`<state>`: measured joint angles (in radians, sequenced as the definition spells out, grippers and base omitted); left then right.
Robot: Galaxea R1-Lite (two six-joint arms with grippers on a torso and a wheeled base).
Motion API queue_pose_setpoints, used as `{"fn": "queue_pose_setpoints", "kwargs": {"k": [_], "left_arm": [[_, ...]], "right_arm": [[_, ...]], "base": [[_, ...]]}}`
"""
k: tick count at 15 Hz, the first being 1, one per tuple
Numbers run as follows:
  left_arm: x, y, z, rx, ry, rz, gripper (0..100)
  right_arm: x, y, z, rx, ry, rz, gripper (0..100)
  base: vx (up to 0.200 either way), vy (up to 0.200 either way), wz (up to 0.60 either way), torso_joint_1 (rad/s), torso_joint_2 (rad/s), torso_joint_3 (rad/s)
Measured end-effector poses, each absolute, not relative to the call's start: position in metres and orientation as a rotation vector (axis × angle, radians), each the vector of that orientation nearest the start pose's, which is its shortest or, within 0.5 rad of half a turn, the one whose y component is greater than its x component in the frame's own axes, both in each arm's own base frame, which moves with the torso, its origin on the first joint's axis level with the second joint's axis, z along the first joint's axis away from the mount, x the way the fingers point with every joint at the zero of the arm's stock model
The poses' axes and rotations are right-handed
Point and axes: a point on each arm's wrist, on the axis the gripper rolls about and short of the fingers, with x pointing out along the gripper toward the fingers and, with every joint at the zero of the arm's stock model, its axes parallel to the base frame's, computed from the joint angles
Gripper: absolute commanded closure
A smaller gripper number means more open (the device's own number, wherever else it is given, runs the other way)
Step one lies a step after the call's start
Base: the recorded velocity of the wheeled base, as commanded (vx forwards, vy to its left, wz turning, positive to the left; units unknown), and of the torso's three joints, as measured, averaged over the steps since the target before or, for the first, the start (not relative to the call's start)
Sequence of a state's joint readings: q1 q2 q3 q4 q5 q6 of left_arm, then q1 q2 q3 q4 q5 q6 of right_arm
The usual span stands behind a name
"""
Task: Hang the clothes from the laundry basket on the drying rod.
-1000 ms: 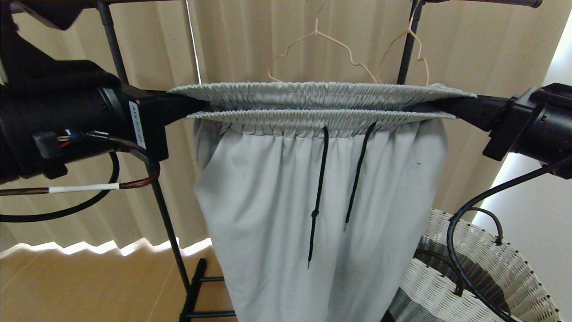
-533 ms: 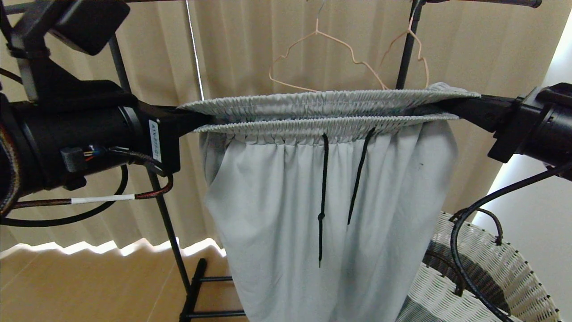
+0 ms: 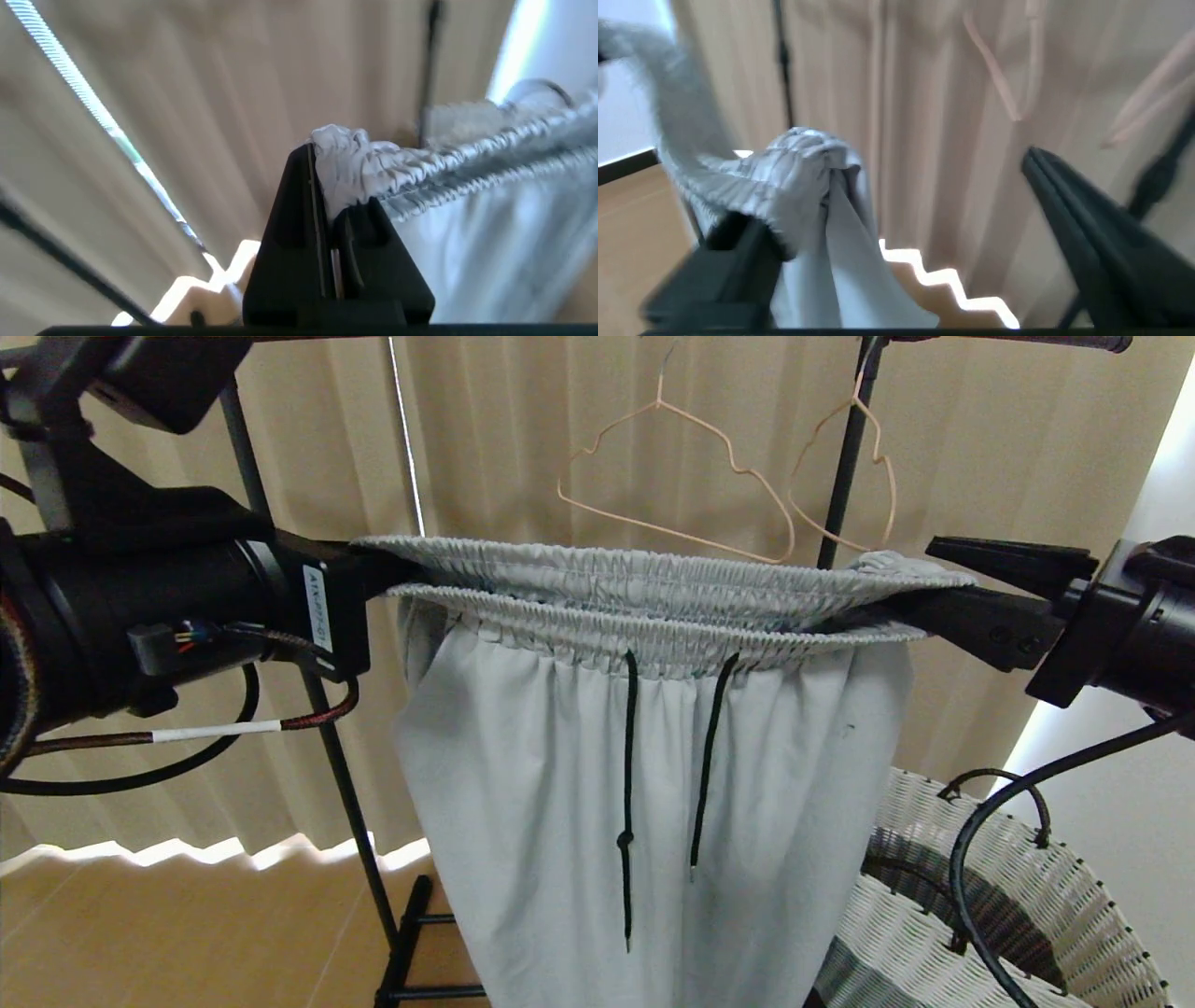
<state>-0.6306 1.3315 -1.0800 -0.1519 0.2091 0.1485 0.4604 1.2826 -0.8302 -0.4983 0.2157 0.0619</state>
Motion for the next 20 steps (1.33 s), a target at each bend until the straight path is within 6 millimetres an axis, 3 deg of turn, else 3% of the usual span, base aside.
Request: {"fn": "queue_pose_setpoints", "kwargs": {"k": [4,8,12,15,20], "left_arm": [[0.186,-0.126,0.317,0.154,-0.007,-0.300,100],[0.192,-0.130,0.317,0.145,-0.025,-0.284,100],[0.191,-0.129,0.313,0.156,-0.008,-0.287,100],[0.185,-0.121,0.305,0.214,0.011,-0.276,100],[0.161,-0.078,0.276,0.305,0.071,-0.229,100]], "right_arm": [[0.163,0.098,0.276,0.067,-0.016,0.749,0],[0.148,0.094,0.274,0.067,-0.028,0.876,0],[0.143,0.088,0.272,0.059,-0.029,0.851,0],[0.148,0.078,0.264,-0.002,-0.011,0.703,0],[0.150,0.056,0.234,-0.156,0.218,0.233,0]], "base": [[0.000,0.000,0.00,0.000,0.00,0.000],[0.000,0.000,0.00,0.000,0.00,0.000],[0.000,0.000,0.00,0.000,0.00,0.000],[0.000,0.000,0.00,0.000,0.00,0.000],[0.000,0.000,0.00,0.000,0.00,0.000]]}}
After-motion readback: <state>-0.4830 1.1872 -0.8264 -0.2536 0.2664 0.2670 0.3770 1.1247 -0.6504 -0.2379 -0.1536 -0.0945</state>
